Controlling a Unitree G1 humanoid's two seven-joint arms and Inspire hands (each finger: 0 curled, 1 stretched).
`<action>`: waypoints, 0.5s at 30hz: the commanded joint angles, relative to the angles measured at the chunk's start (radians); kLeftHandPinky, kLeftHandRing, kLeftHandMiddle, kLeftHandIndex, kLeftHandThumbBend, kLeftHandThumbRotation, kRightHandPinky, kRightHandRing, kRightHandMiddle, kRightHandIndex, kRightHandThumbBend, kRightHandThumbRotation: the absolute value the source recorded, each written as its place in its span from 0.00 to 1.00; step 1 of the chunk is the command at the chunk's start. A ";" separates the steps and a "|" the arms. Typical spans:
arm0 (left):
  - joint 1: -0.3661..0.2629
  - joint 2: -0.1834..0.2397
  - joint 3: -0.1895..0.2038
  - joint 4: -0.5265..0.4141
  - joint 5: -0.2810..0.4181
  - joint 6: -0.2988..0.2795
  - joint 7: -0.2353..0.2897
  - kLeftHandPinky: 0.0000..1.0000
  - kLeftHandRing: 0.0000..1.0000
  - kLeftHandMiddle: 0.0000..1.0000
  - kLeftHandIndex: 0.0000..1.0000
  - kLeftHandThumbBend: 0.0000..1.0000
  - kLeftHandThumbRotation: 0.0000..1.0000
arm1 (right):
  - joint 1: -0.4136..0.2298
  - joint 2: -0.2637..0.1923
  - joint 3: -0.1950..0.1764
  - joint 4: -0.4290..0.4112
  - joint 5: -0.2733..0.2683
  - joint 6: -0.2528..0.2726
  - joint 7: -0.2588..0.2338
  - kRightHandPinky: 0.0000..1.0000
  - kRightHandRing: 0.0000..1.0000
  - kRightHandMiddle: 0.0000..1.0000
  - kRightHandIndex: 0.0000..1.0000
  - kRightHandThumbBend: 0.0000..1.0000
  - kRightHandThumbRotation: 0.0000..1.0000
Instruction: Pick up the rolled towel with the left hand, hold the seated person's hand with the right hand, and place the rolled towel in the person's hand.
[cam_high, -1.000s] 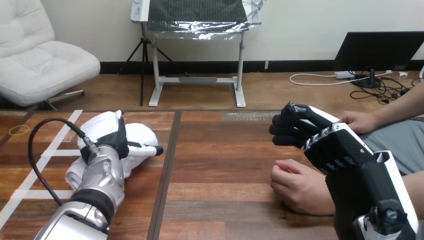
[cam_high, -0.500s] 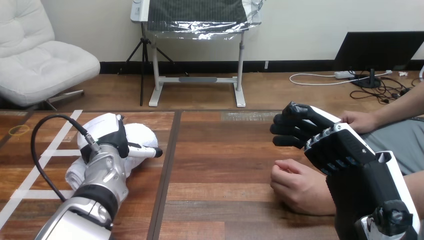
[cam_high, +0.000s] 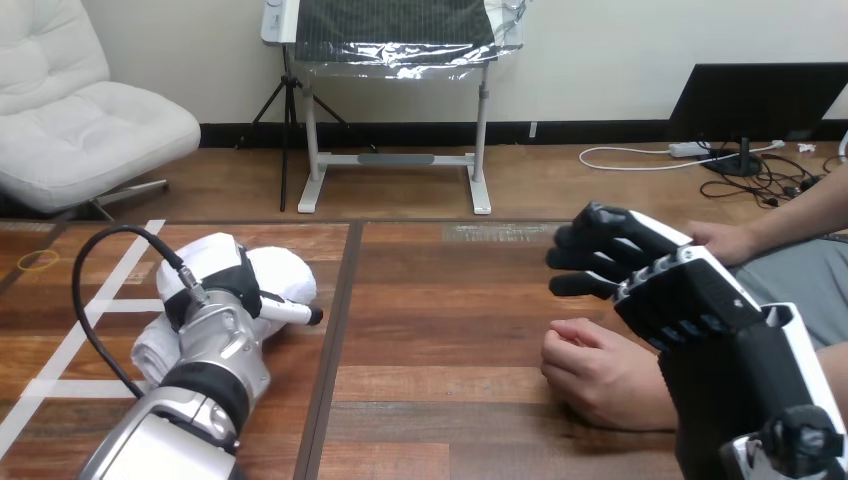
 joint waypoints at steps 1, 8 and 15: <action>-0.096 -0.012 0.000 -0.002 -0.003 0.018 0.004 0.56 0.73 0.80 0.80 0.93 0.38 | -0.024 -0.012 -0.012 -0.047 0.017 -0.027 0.007 0.68 0.76 0.78 0.79 0.99 1.00; -0.101 -0.020 0.004 -0.001 -0.008 0.039 0.008 0.36 0.55 0.67 0.74 0.89 0.27 | -0.029 -0.010 -0.014 -0.045 0.020 -0.029 0.012 0.68 0.76 0.78 0.79 0.99 1.00; -0.090 -0.017 0.008 -0.008 -0.016 0.017 0.033 0.17 0.27 0.38 0.66 0.80 0.05 | -0.033 -0.008 -0.014 -0.040 0.026 -0.037 0.019 0.67 0.76 0.78 0.79 0.98 1.00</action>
